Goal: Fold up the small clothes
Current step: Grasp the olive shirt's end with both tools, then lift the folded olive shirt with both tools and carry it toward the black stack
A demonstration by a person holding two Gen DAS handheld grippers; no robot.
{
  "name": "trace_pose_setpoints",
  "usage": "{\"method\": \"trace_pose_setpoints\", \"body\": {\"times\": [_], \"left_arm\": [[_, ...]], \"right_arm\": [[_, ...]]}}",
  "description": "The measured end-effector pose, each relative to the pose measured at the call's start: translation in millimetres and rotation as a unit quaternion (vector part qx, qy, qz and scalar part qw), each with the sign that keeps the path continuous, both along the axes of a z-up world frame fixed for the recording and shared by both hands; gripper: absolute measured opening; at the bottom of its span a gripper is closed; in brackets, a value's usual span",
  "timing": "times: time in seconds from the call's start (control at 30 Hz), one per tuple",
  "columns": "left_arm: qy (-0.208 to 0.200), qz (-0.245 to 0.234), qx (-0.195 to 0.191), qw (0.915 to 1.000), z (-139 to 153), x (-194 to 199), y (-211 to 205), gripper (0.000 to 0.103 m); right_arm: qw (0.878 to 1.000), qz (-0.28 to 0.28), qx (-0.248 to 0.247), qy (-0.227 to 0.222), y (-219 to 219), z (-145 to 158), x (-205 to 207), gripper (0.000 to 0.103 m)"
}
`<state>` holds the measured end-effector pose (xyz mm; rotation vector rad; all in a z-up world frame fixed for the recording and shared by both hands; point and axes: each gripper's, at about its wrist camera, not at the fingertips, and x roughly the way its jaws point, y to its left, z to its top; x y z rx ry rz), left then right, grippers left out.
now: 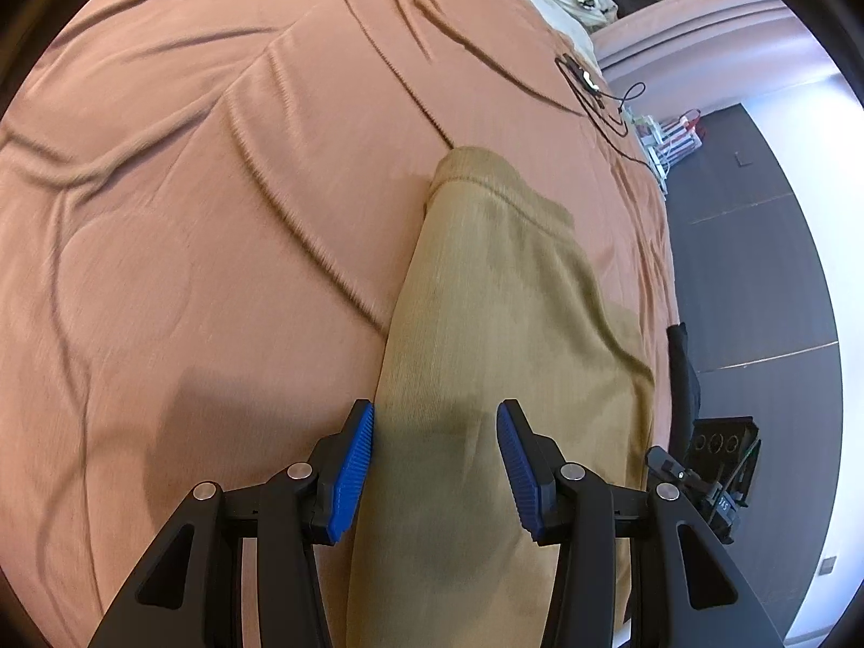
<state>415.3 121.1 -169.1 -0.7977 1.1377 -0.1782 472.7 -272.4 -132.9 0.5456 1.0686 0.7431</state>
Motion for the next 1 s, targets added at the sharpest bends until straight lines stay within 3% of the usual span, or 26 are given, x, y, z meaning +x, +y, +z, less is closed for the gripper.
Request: {"method": "trace_pose_setpoints", "body": {"times": [0.17, 0.4, 0.63, 0.8, 1.0], "left_arm": [[-0.005, -0.008, 0.012, 0.9999, 0, 26, 0, 0.048], [-0.011, -0.021, 0.023, 0.9995, -4, 59, -3, 0.046], [-0.012, -0.022, 0.023, 0.9994, -11, 83, -5, 0.030], [-0.017, -0.019, 0.030, 0.9992, -6, 85, -8, 0.011], [-0.051, -0.016, 0.030, 0.9981, 30, 71, -12, 0.009]], "right_arm": [[1.000, -0.003, 0.015, -0.002, 1, -7, 15, 0.061], [1.000, 0.003, 0.001, -0.012, 12, -9, 32, 0.054], [0.999, 0.011, -0.022, -0.021, 21, -7, 38, 0.040], [0.999, 0.008, -0.034, -0.030, 20, -2, 37, 0.021], [0.997, 0.003, -0.042, -0.060, 27, 18, 23, 0.014]]}}
